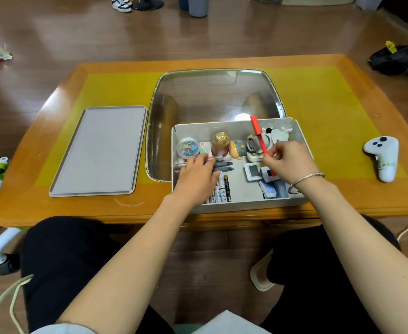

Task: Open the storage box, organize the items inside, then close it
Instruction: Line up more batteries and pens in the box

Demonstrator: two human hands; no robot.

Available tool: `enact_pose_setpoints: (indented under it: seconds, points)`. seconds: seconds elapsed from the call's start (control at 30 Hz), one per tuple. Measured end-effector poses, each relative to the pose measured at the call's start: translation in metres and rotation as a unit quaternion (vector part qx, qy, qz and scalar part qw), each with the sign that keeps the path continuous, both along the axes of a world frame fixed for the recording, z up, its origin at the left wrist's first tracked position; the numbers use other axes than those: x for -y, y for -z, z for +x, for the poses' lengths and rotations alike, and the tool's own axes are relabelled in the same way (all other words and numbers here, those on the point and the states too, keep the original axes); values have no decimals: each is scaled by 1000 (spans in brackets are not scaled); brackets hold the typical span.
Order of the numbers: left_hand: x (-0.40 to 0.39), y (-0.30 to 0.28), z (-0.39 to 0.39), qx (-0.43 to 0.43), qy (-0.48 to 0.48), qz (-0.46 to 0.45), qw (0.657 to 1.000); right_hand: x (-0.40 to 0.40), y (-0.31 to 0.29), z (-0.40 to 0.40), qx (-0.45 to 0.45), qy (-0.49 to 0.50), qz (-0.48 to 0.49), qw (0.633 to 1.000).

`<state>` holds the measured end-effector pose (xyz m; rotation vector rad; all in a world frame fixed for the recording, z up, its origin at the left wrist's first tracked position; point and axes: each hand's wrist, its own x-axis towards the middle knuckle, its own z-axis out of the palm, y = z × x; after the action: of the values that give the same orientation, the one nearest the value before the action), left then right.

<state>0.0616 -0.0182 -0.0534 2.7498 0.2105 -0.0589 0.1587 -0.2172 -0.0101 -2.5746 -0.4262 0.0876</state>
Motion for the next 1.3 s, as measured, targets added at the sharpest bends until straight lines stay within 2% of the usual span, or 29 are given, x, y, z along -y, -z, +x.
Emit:
enact_pose_setpoints:
  seconds: [0.07,0.2,0.33,0.47,0.53,0.67,0.8,0.97,1.07,1.3]
  points:
    - [1,-9,1,68,-3,-84,994,-12,3,-8,-10,-71,11,997]
    - [3,-27,2,126,-35,-248,960,-31,9,-22,-44,-167,5,985]
    - [6,-32,1,127,-76,-315,937,-43,14,-30,-44,-218,-3,975]
    - [3,-34,-1,125,-96,-382,911,-40,13,-26,-57,-221,8,974]
    - [-1,-34,-1,134,-90,-347,924,-36,13,-21,-70,-189,57,978]
    - [-9,-29,1,120,-70,-177,974,-36,7,-17,-111,-138,196,964]
    - [-3,-20,-2,131,-31,-64,989,-43,5,-16,-46,-188,112,975]
    - [2,-15,-4,130,-9,-25,991,-48,7,-15,8,-226,27,974]
    - [2,-9,-6,128,-16,12,992,-47,13,-11,17,-209,32,977]
    - [1,-6,-22,102,-60,33,992,-48,29,5,39,-146,-21,988]
